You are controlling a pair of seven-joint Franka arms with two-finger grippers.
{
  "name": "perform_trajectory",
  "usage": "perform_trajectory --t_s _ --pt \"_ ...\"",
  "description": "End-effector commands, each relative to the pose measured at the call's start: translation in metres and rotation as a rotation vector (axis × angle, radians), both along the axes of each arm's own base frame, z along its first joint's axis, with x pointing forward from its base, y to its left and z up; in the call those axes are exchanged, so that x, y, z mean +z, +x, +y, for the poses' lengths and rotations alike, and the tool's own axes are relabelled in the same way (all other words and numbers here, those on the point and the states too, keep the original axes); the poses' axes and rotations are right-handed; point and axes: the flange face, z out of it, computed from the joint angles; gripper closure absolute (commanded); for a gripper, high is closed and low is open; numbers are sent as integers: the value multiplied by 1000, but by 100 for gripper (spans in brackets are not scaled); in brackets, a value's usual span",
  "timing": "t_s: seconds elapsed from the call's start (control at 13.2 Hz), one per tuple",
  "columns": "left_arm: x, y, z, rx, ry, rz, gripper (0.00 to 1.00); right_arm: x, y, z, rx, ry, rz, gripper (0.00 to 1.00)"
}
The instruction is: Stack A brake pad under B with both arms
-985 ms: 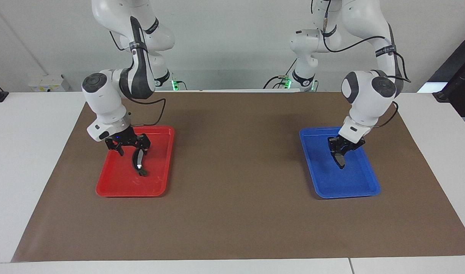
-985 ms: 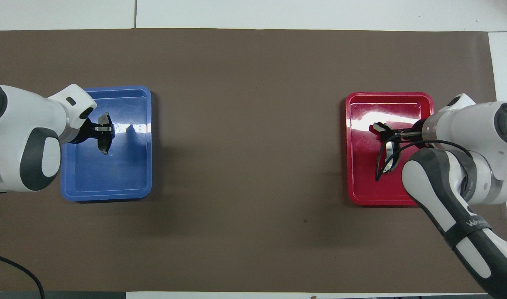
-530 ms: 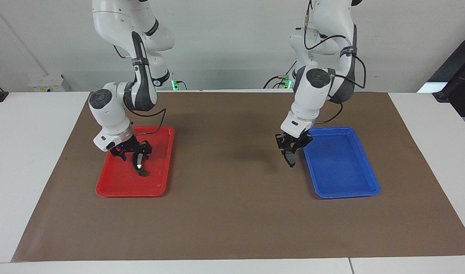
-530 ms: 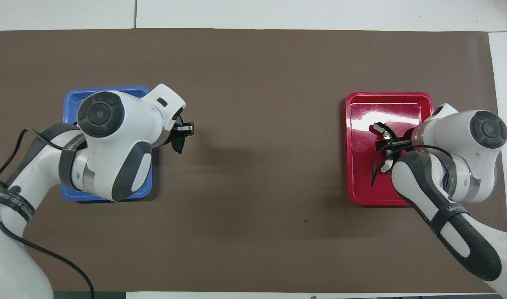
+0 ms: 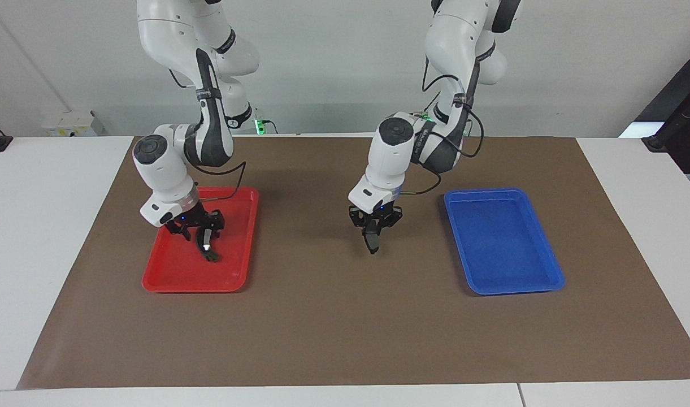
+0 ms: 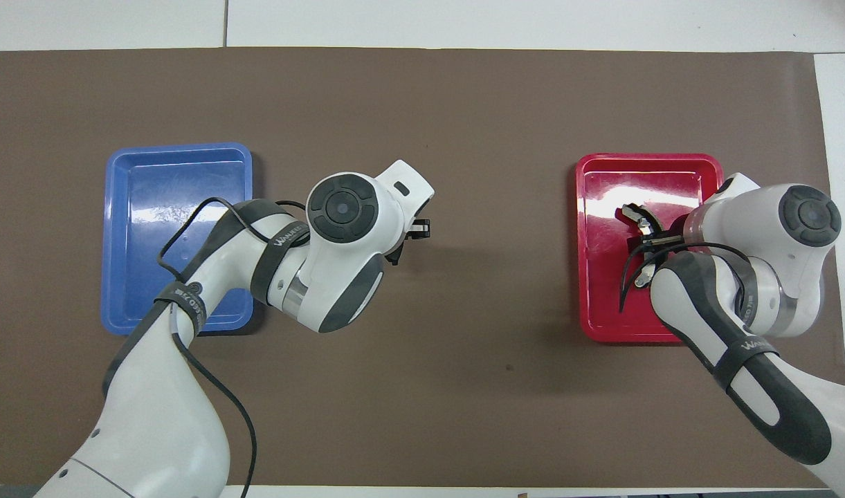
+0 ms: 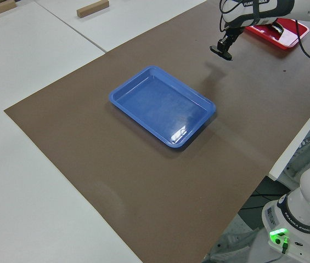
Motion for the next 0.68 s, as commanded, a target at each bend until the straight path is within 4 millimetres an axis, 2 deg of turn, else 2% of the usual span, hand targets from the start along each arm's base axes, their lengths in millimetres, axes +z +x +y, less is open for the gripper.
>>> perform_trajectory --t_s 0.0,0.08,0.15,0.23,0.3,0.38,0.45,0.53,0.61 --pt "-15 6 -12 -1 -3 -27 93 -3 -1 1 23 8 -7 44" --pt "-14 7 -13 -5 -13 -39 81 -5 -1 1 37 8 -1 84" --pt "-15 7 -14 -6 -23 -49 57 -5 1 9 41 9 -2 100" --pt "-17 6 -13 -2 -22 -46 38 -3 2 10 46 8 -1 100" --pt "-19 6 -11 0 -18 -41 12 -2 4 10 49 8 -1 100" --pt "-17 6 -10 1 -15 -38 1 -2 4 11 48 9 -1 100" --pt "-10 7 -4 6 -14 -36 1 0 5 11 48 9 -2 100" --pt "12 14 10 29 -23 -48 1 6 10 11 43 11 -2 100" --pt "29 23 32 56 -16 -42 1 21 17 15 29 16 12 100"
